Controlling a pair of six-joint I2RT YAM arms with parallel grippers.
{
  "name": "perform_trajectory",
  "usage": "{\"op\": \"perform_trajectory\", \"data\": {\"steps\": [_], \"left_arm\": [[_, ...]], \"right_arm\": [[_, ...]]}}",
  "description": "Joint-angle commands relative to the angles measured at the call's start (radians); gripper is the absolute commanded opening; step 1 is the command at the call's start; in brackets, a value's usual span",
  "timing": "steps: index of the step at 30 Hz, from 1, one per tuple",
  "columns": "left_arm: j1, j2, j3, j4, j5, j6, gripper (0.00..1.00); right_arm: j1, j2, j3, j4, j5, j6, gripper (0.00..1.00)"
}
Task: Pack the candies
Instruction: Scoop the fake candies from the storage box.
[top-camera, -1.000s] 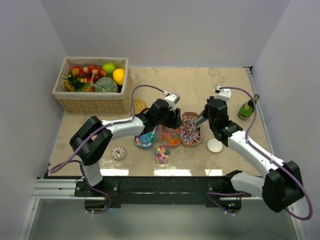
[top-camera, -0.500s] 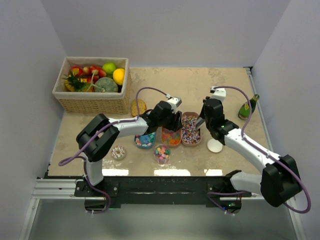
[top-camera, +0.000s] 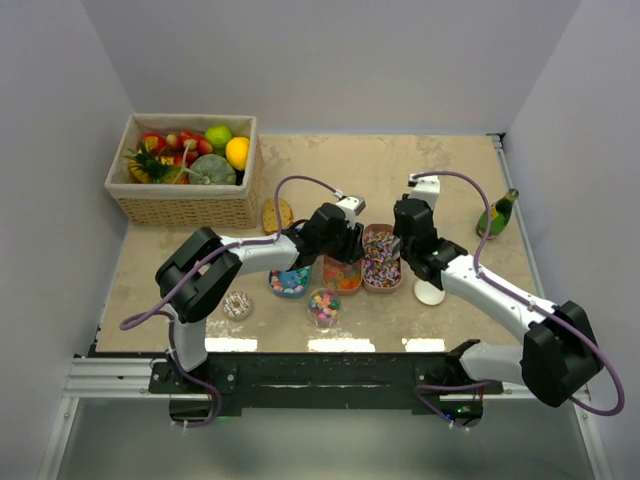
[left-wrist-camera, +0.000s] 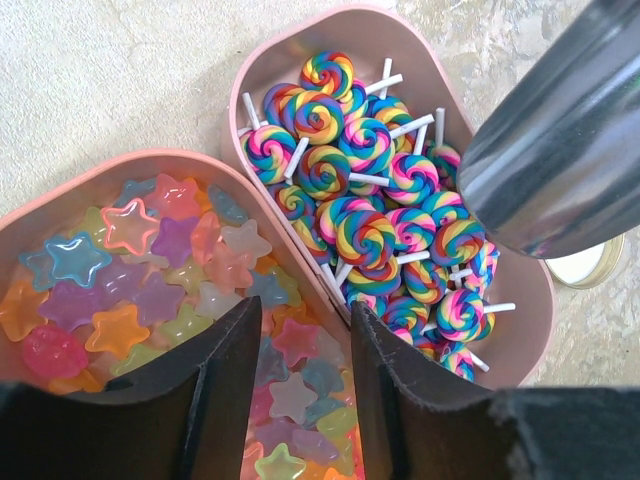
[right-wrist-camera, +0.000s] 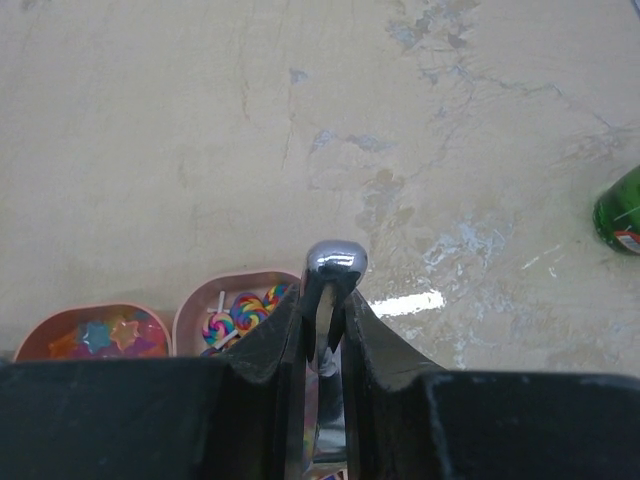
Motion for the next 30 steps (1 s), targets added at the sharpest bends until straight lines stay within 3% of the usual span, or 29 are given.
{"op": "perform_trajectory", "data": {"steps": [1, 23, 30], "left_arm": [[-0.004, 0.011, 0.036, 0.012, -0.009, -0.008, 0.45], [-0.003, 0.041, 0.051, -0.017, -0.017, -0.012, 0.28], [-0.003, 0.053, 0.062, -0.028, -0.015, -0.014, 0.19]], "right_arm": [[0.006, -0.038, 0.015, -0.006, 0.032, -0.018, 0.0], [0.019, 0.092, -0.071, 0.077, -0.017, 0.015, 0.0], [0.019, 0.095, -0.106, 0.098, -0.115, 0.08, 0.0]]}}
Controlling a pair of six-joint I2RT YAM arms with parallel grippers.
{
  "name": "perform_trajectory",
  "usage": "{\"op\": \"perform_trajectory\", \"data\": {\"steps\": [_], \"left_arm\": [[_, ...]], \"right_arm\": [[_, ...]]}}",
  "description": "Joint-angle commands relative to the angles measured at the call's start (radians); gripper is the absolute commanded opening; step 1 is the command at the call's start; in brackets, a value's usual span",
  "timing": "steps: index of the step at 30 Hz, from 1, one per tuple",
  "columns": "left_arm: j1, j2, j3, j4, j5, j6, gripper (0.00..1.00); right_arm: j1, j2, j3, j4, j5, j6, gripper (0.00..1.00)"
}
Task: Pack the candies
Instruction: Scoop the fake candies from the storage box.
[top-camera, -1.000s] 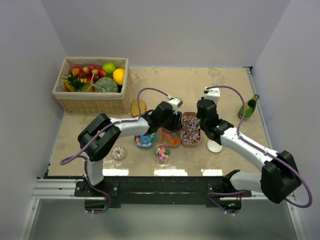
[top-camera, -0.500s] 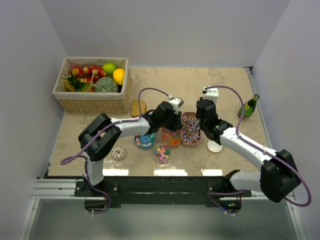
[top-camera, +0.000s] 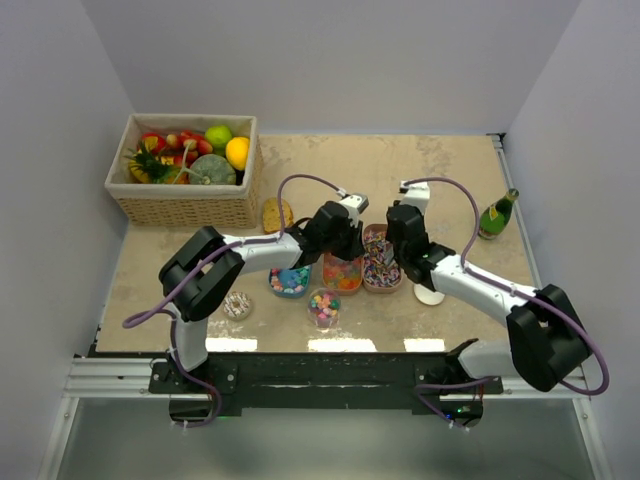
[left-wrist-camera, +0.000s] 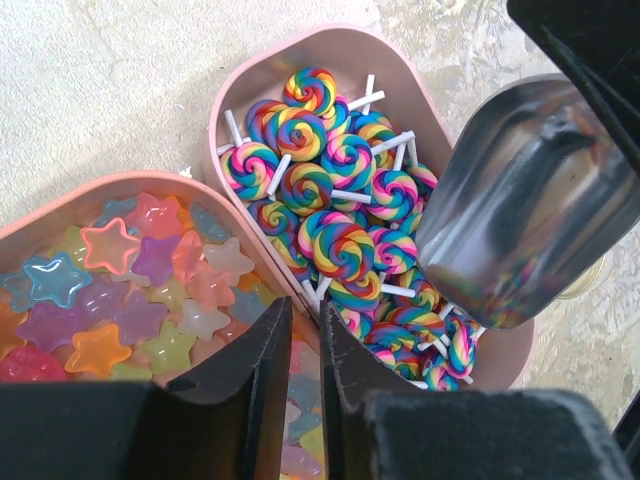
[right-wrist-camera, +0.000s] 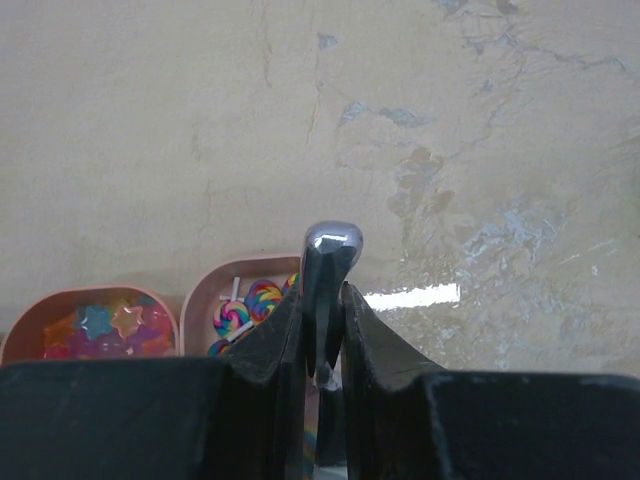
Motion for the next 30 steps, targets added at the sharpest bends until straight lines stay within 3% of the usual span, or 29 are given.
{"op": "perform_trajectory", "data": {"steps": [1, 15, 26, 30], "left_arm": [[-0.001, 0.032, 0.027, -0.019, -0.021, 0.004, 0.17], [-0.001, 0.05, 0.04, -0.042, -0.033, -0.004, 0.07], [-0.001, 0.035, 0.034, -0.055, -0.027, -0.007, 0.07], [-0.001, 0.003, 0.027, -0.063, -0.026, -0.001, 0.14]], "right_arm": [[0.006, 0.012, -0.055, -0.005, -0.088, 0.076, 0.0], [0.018, 0.035, -0.214, 0.187, -0.353, 0.148, 0.0], [0.018, -0.052, -0.201, 0.144, -0.183, 0.172, 0.0], [0.018, -0.08, -0.159, 0.124, -0.137, 0.134, 0.0]]}}
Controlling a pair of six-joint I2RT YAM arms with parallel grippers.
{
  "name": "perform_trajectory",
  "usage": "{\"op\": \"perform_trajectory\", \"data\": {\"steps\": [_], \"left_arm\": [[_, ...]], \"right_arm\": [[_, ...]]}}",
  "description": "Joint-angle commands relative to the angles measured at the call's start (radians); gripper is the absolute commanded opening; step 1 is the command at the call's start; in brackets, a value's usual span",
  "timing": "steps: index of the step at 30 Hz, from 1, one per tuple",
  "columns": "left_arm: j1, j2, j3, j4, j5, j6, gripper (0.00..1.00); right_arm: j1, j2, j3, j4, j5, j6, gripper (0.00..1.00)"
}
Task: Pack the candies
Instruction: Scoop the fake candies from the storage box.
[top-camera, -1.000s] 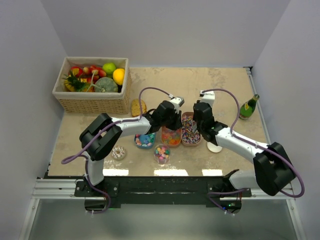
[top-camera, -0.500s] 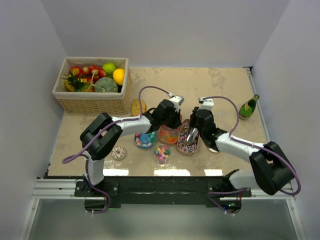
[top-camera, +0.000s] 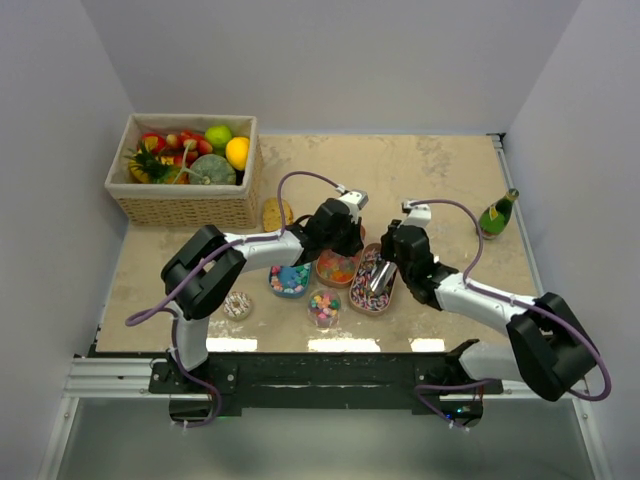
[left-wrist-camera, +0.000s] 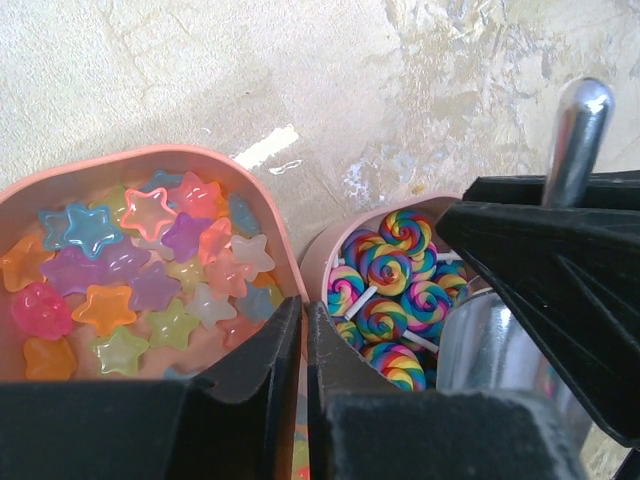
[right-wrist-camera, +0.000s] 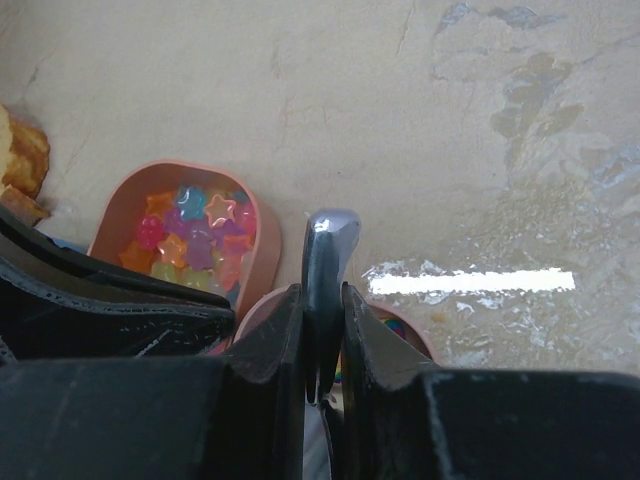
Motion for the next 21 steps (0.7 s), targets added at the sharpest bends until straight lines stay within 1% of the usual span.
{"op": "perform_trajectory", "data": {"steps": [1, 2, 3, 5, 6, 9, 15, 21], "left_arm": [[-0.003, -0.019, -0.008, -0.058, 0.003, -0.001, 0.18], [-0.003, -0.033, -0.009, -0.063, 0.004, 0.001, 0.21], [-0.003, -0.039, -0.014, -0.063, 0.004, 0.004, 0.28], [-0.005, -0.059, -0.029, -0.061, 0.004, 0.01, 0.35], [-0.003, -0.065, -0.034, -0.06, 0.007, 0.013, 0.4], [-0.005, -0.076, -0.046, -0.06, 0.024, 0.027, 0.46], [-0.008, -0.107, -0.084, -0.031, 0.035, 0.025, 0.53], [-0.01, -0.165, -0.121, 0.005, 0.019, 0.015, 0.55]], "right_arm": [[0.011, -0.03, 0.056, -0.071, 0.078, -0.02, 0.0], [0.009, -0.033, 0.066, -0.071, 0.094, -0.026, 0.0], [0.009, -0.042, 0.071, -0.072, 0.103, -0.032, 0.0], [0.011, -0.055, 0.079, -0.075, 0.112, -0.038, 0.0], [0.011, -0.061, 0.082, -0.08, 0.124, -0.037, 0.0], [0.011, -0.082, 0.09, -0.095, 0.135, -0.038, 0.0], [0.009, -0.099, 0.091, -0.109, 0.14, -0.037, 0.0], [0.009, -0.102, 0.09, -0.123, 0.15, -0.027, 0.0]]}}
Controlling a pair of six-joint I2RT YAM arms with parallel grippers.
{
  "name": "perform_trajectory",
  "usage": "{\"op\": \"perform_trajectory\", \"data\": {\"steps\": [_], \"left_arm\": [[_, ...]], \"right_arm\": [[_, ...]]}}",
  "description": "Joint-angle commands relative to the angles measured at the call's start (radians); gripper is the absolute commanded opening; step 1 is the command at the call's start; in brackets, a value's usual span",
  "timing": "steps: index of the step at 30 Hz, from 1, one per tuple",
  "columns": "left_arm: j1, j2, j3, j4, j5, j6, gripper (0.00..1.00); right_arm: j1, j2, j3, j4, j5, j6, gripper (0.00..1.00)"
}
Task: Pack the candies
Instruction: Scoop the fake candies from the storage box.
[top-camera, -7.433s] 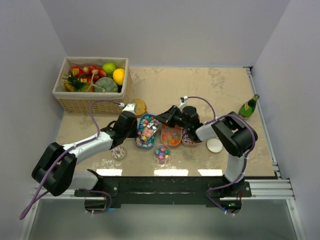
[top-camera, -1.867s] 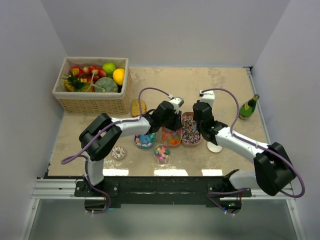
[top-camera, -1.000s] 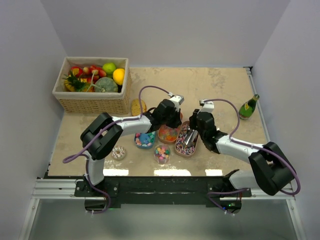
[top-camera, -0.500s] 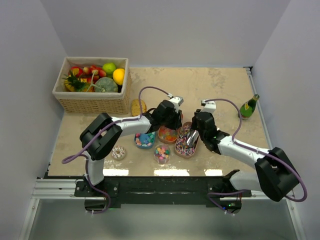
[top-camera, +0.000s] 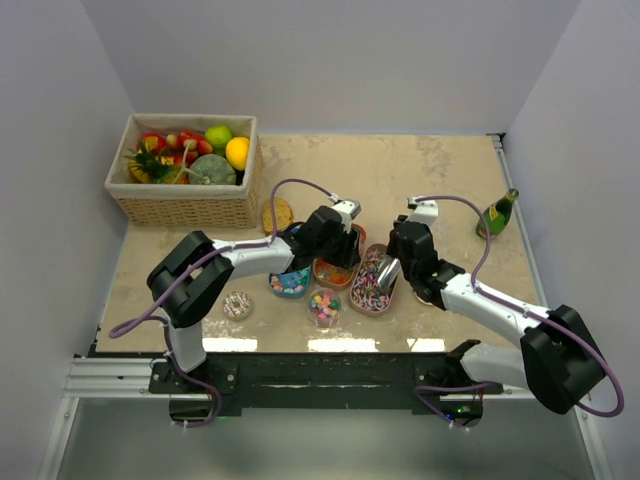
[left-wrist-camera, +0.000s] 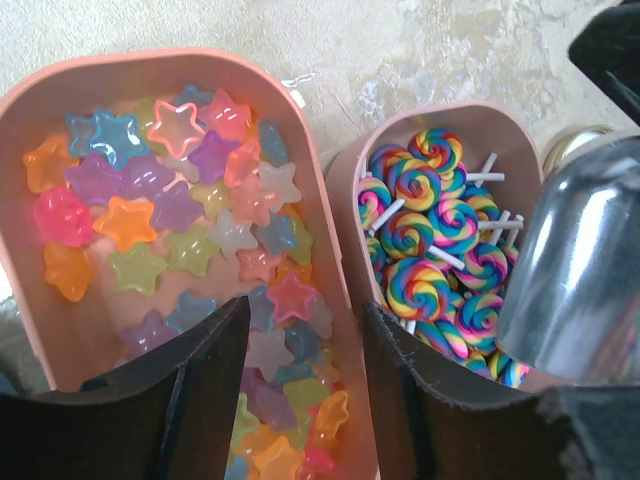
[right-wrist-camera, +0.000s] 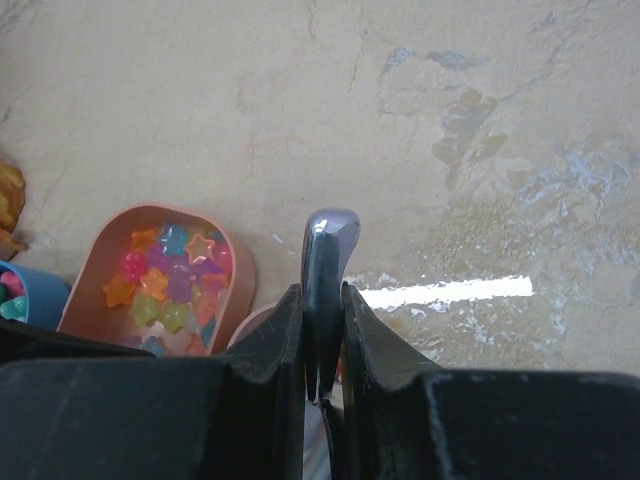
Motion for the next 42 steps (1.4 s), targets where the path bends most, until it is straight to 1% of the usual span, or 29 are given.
{"op": "perform_trajectory", "data": {"steps": [1, 4, 8, 14, 18, 19, 20, 22, 23, 25, 28, 29, 31, 34, 35, 42], "left_arm": [[-0.008, -0.091, -0.021, 0.056, 0.011, 0.005, 0.55], [-0.013, -0.094, -0.021, 0.067, 0.03, 0.011, 0.56], [-0.022, -0.055, -0.004, 0.064, 0.053, 0.016, 0.57], [-0.025, 0.007, 0.038, 0.038, 0.011, 0.013, 0.56], [-0.027, 0.039, 0.084, 0.025, 0.022, 0.027, 0.54], [-0.027, 0.053, 0.088, 0.019, 0.024, 0.027, 0.52], [-0.027, 0.059, 0.094, 0.016, 0.022, 0.027, 0.47], [-0.028, 0.071, 0.105, 0.002, 0.019, 0.016, 0.42], [-0.028, 0.076, 0.11, -0.004, 0.021, 0.011, 0.36], [-0.028, 0.073, 0.114, -0.012, 0.018, -0.001, 0.31], [-0.028, 0.065, 0.118, -0.027, -0.004, -0.024, 0.15], [-0.028, 0.065, 0.124, -0.035, -0.019, -0.027, 0.08], [-0.028, 0.068, 0.134, -0.071, -0.042, -0.047, 0.0], [-0.028, 0.073, 0.148, -0.128, -0.082, -0.081, 0.0], [-0.03, 0.074, 0.156, -0.137, -0.12, -0.09, 0.0], [-0.028, 0.09, 0.17, -0.203, -0.197, -0.179, 0.0]], "right_arm": [[0.003, -0.021, 0.038, 0.006, 0.046, 0.003, 0.0], [0.003, -0.021, 0.037, 0.004, 0.052, 0.006, 0.0], [0.005, -0.018, 0.038, 0.001, 0.057, 0.01, 0.0], [0.003, -0.028, 0.035, -0.005, 0.058, 0.01, 0.0], [0.003, -0.038, 0.031, -0.008, 0.061, 0.009, 0.0], [0.003, -0.041, 0.028, -0.01, 0.063, 0.009, 0.0], [0.005, -0.039, 0.026, -0.01, 0.063, 0.01, 0.0], [0.002, -0.042, 0.023, -0.006, 0.064, 0.009, 0.0], [0.003, -0.039, 0.023, -0.003, 0.064, 0.009, 0.0], [0.003, -0.038, 0.022, 0.004, 0.064, 0.009, 0.0], [0.003, -0.033, 0.012, 0.026, 0.069, 0.006, 0.0], [0.002, -0.03, 0.009, 0.049, 0.07, 0.006, 0.0], [0.002, -0.03, -0.003, 0.081, 0.075, -0.005, 0.0], [0.002, -0.013, -0.018, 0.168, 0.095, -0.025, 0.0], [0.002, -0.004, -0.018, 0.206, 0.101, -0.031, 0.0], [0.002, 0.073, 0.015, 0.311, 0.146, -0.085, 0.0]]}}
